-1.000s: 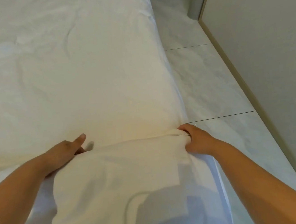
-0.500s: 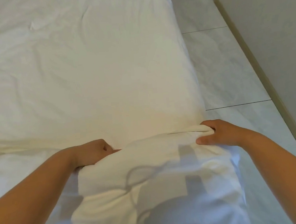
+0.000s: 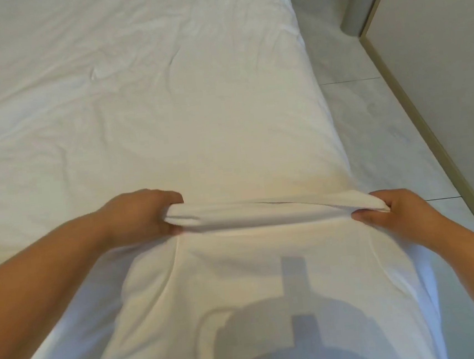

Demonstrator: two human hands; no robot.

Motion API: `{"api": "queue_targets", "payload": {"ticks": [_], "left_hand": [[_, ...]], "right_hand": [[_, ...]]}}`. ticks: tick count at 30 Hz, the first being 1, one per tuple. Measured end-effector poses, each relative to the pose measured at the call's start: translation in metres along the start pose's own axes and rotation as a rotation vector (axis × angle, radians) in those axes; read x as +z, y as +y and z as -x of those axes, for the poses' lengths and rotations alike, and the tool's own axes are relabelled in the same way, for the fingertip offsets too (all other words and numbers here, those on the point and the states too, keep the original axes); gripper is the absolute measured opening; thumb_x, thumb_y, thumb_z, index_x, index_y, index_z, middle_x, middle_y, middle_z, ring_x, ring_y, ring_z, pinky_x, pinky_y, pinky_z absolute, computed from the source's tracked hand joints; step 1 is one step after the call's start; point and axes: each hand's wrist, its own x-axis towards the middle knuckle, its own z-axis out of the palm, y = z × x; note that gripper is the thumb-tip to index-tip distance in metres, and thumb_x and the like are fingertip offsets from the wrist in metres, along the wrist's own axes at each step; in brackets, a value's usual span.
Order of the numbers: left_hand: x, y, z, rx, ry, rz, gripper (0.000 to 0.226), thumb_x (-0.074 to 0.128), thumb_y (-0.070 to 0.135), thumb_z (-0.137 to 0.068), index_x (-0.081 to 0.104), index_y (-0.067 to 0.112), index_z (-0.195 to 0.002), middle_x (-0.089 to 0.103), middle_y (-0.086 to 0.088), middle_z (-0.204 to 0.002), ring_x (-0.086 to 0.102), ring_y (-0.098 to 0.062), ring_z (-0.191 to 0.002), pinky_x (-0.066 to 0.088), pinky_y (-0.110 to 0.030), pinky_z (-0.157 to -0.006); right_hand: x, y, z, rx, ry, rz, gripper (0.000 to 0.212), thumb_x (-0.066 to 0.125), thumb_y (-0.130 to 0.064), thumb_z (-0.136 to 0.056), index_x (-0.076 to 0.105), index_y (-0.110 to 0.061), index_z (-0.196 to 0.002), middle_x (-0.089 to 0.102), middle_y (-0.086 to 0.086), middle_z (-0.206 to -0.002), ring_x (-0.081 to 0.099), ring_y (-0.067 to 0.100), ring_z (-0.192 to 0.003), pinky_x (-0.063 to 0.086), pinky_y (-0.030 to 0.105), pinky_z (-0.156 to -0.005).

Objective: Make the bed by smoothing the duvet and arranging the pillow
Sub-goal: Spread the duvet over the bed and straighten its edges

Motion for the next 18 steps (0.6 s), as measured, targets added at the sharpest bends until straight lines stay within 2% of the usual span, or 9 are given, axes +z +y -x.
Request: {"api": "queue_targets", "payload": {"ticks": [2, 4, 6, 8, 11, 12, 13, 16, 18], "left_hand": [[-0.031, -0.014, -0.019, -0.045, 0.201, -0.002, 0.016, 0.062, 0.034, -0.084, 0.045, 0.033, -0.085, 0.051, 0.004, -0.092, 0.055, -0.023, -0.102, 0.029, -0.024, -0.071], [-0.060, -0.026, -0.039, -0.067, 0.398, -0.044, 0.015, 0.063, 0.034, -0.083, 0.056, 0.026, -0.093, 0.060, -0.005, -0.097, 0.056, -0.029, -0.100, 0.027, -0.026, -0.071], [-0.077, -0.039, -0.060, -0.066, 0.581, -0.143, 0.033, 0.062, 0.041, -0.080, 0.061, 0.014, -0.098, 0.066, -0.017, -0.093, 0.056, -0.034, -0.086, 0.021, -0.028, -0.070], [-0.075, -0.052, -0.083, -0.082, 0.723, -0.220, 0.038, 0.057, 0.036, -0.076, 0.059, 0.005, -0.098, 0.067, -0.023, -0.086, 0.056, -0.036, -0.081, 0.019, -0.032, -0.077], [-0.023, -0.067, -0.109, -0.202, 0.780, -0.266, 0.037, 0.053, 0.023, -0.079, 0.058, 0.003, -0.110, 0.063, -0.025, -0.107, 0.056, -0.039, -0.105, 0.013, -0.038, -0.099], [0.003, -0.068, -0.111, -0.221, 0.764, -0.202, 0.045, 0.045, 0.027, -0.080, 0.056, 0.003, -0.116, 0.060, -0.026, -0.116, 0.054, -0.041, -0.111, 0.012, -0.041, -0.101], [0.027, -0.068, -0.110, -0.242, 0.727, -0.116, 0.054, 0.035, 0.033, -0.082, 0.054, 0.003, -0.123, 0.055, -0.027, -0.126, 0.051, -0.043, -0.118, 0.011, -0.042, -0.103], [0.084, -0.067, -0.100, -0.317, 0.584, 0.055, 0.071, 0.013, 0.043, -0.084, 0.046, 0.004, -0.134, 0.042, -0.026, -0.140, 0.038, -0.042, -0.131, 0.011, -0.050, -0.110], [0.089, -0.067, -0.099, -0.332, 0.590, 0.089, 0.074, 0.009, 0.046, -0.083, 0.042, 0.007, -0.137, 0.037, -0.022, -0.145, 0.032, -0.039, -0.136, 0.011, -0.050, -0.112]], "right_hand": [[-0.016, -0.023, -0.024, -0.059, 0.085, 0.005, 0.010, 0.067, -0.018, -0.081, 0.066, -0.008, -0.080, 0.059, 0.011, -0.075, 0.051, 0.024, -0.071, 0.033, 0.031, -0.061], [-0.032, -0.049, -0.056, -0.090, 0.146, 0.012, 0.010, 0.066, -0.021, -0.083, 0.061, -0.013, -0.079, 0.058, 0.011, -0.079, 0.051, 0.025, -0.077, 0.031, 0.028, -0.067], [-0.039, -0.071, -0.089, -0.091, 0.210, 0.067, 0.013, 0.062, -0.027, -0.085, 0.060, -0.014, -0.086, 0.061, 0.015, -0.087, 0.056, 0.031, -0.088, 0.032, 0.030, -0.071], [-0.034, -0.087, -0.117, -0.066, 0.329, 0.268, 0.028, 0.058, -0.031, -0.087, 0.057, -0.010, -0.107, 0.061, 0.019, -0.105, 0.052, 0.035, -0.105, 0.033, 0.038, -0.084], [0.013, -0.104, -0.130, 0.014, 0.446, 0.427, 0.061, 0.051, -0.029, -0.090, 0.026, -0.014, -0.143, 0.033, 0.022, -0.143, 0.027, 0.035, -0.133, 0.014, 0.046, -0.110], [0.042, -0.109, -0.122, 0.002, 0.431, 0.436, 0.066, 0.046, -0.034, -0.092, 0.015, -0.017, -0.147, 0.019, 0.020, -0.152, 0.017, 0.034, -0.140, 0.003, 0.048, -0.113], [0.075, -0.111, -0.113, -0.053, 0.395, 0.433, 0.065, 0.038, -0.042, -0.093, 0.014, -0.018, -0.148, 0.014, 0.018, -0.155, 0.012, 0.034, -0.143, -0.005, 0.048, -0.112], [0.151, -0.104, -0.088, -0.164, 0.068, 0.477, 0.065, 0.011, -0.050, -0.094, 0.049, -0.015, -0.132, 0.048, 0.018, -0.138, 0.037, 0.038, -0.131, -0.002, 0.048, -0.107], [0.157, -0.101, -0.092, -0.131, 0.050, 0.536, 0.074, -0.003, -0.053, -0.092, 0.045, -0.015, -0.135, 0.047, 0.017, -0.140, 0.040, 0.036, -0.131, -0.005, 0.049, -0.107]]}}
